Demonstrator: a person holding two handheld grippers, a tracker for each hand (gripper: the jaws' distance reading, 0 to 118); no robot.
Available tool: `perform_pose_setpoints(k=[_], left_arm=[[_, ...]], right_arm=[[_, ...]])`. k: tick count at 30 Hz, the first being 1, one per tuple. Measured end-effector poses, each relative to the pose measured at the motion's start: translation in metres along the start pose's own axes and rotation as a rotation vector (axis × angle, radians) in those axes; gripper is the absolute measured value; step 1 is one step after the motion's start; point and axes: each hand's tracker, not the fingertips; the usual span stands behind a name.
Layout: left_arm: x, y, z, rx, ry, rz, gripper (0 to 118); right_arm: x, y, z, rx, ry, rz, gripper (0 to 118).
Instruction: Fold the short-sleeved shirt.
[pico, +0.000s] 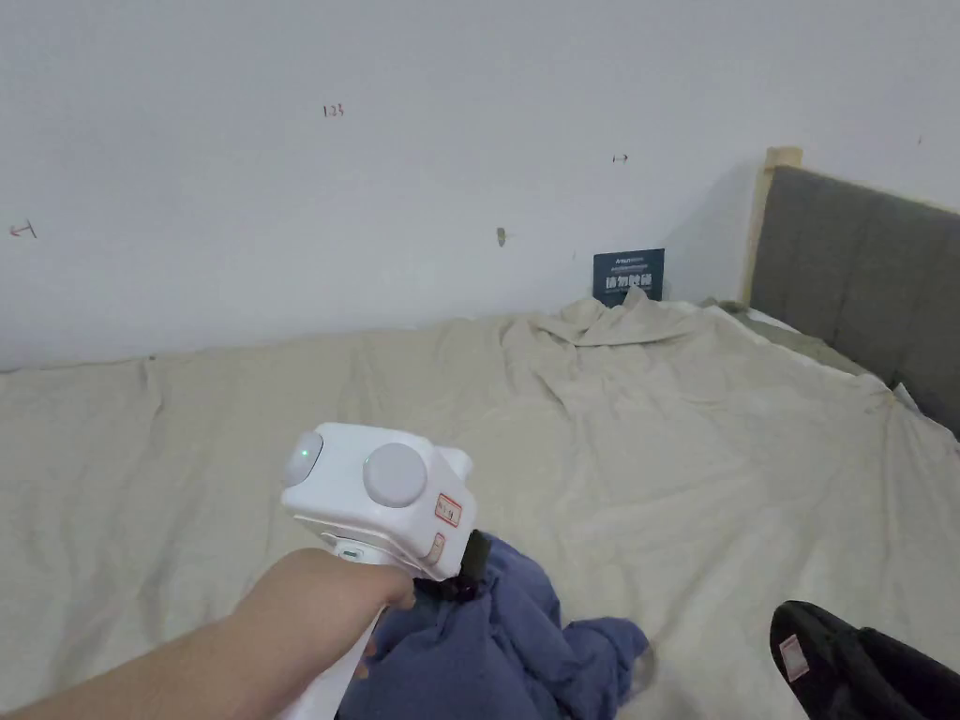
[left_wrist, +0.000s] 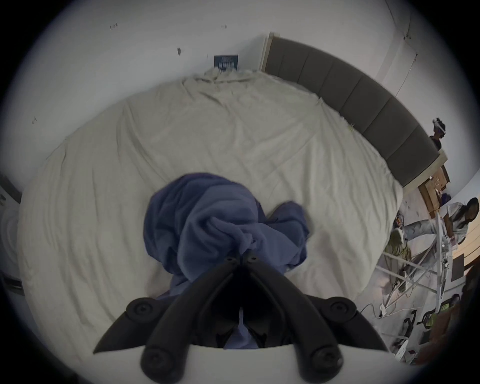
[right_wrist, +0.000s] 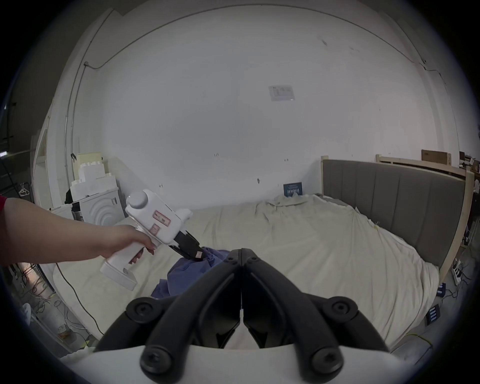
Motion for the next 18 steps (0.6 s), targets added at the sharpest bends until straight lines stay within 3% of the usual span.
perform_pose_setpoints(k=[4,7,8,11,12,18], left_arm=[[-0.004,-0.006,-0.027,-0.136,0.007,0.038,0],[-0.007,-0.010,-0.029,-0.141,0.022,0.000,4],[-0.010,-0.011,-0.027,-0.132,0.004,0.005,12],[-0.018,-0.020,-0.018,-0.117,-0.061,0.069,89],[-0.019,-0.022,-0.016,-0.122,-0.061,0.078,98],[-0.026,-0.036,0.028,0.012,-0.049,0.115,97]], right_arm=[[0.005,-0.011,-0.007,-0.039,0.001,-0.043,2],[0.006,-0.013,-0.010,-0.054,-0.001,-0.059,2],[0.006,-0.014,-0.010,-0.057,0.000,-0.064,2],[0.005,-0.014,-0.010,-0.067,0.001,-0.082,2],[0.004,-0.013,-0.010,-0.071,0.002,-0.088,2],[-0.007,-0.005,-0.002,-0.065,0.002,-0.085,2]])
